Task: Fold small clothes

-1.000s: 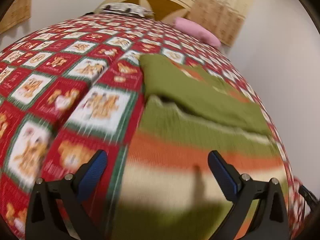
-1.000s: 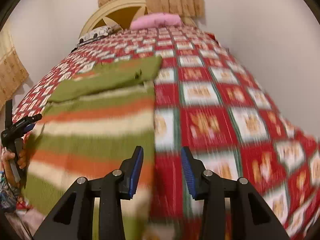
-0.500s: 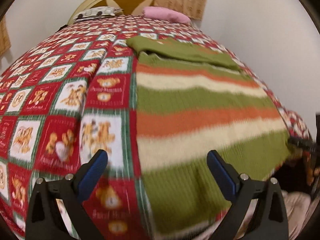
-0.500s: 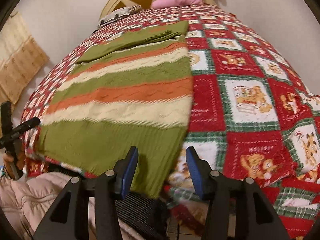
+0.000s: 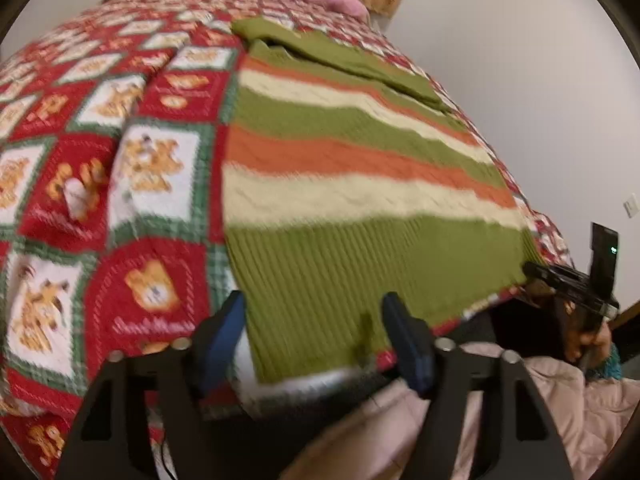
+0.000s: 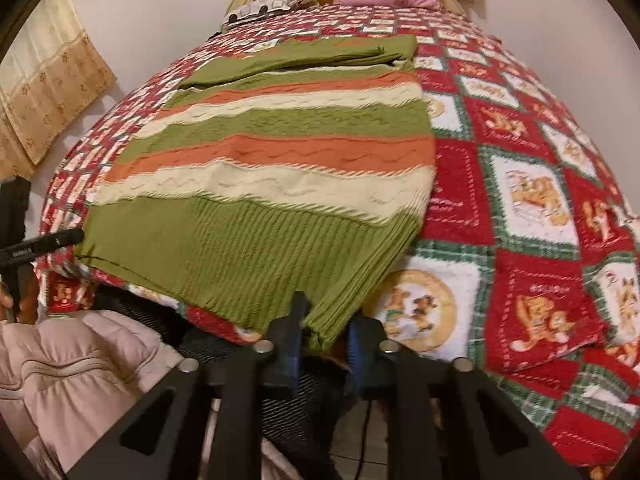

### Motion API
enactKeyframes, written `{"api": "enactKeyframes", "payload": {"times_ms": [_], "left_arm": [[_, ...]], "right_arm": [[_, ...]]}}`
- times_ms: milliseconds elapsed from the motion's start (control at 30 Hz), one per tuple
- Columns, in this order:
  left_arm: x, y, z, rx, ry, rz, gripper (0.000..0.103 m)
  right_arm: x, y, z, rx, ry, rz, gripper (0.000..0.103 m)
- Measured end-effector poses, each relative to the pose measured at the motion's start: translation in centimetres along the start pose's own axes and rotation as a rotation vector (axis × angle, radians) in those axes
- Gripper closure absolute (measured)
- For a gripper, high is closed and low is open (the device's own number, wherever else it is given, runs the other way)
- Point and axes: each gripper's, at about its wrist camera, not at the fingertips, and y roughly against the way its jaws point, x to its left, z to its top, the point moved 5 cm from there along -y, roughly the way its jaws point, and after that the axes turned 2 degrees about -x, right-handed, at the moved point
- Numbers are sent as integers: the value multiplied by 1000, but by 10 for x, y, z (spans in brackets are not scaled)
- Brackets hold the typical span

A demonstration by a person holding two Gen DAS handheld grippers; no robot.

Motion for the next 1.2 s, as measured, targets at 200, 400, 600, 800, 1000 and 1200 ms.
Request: {"api": "enactKeyframes", "payload": {"times_ms": [200, 400, 600, 800, 1000, 1200], "left_arm": [[-4, -2, -3, -7, 1, 38, 58], [8, -3, 2, 26, 99, -13, 93], [-3, 19, 42, -36, 137, -142, 93], [-7, 19, 113, -102, 101, -152, 93], [15, -18, 174, -137, 97, -84, 95], [28, -18, 192, -166, 46, -58, 94]], "right_arm": [[-3, 1, -1, -17, -35, 30, 91], [-7, 8, 5, -20, -115, 134, 97], [-8, 41, 47, -119, -178, 266, 97], [-24, 43, 119, -228, -268, 319, 97], [-45, -5, 168, -231, -350, 274, 97], [-68, -71, 174, -147, -413, 151, 97]]}}
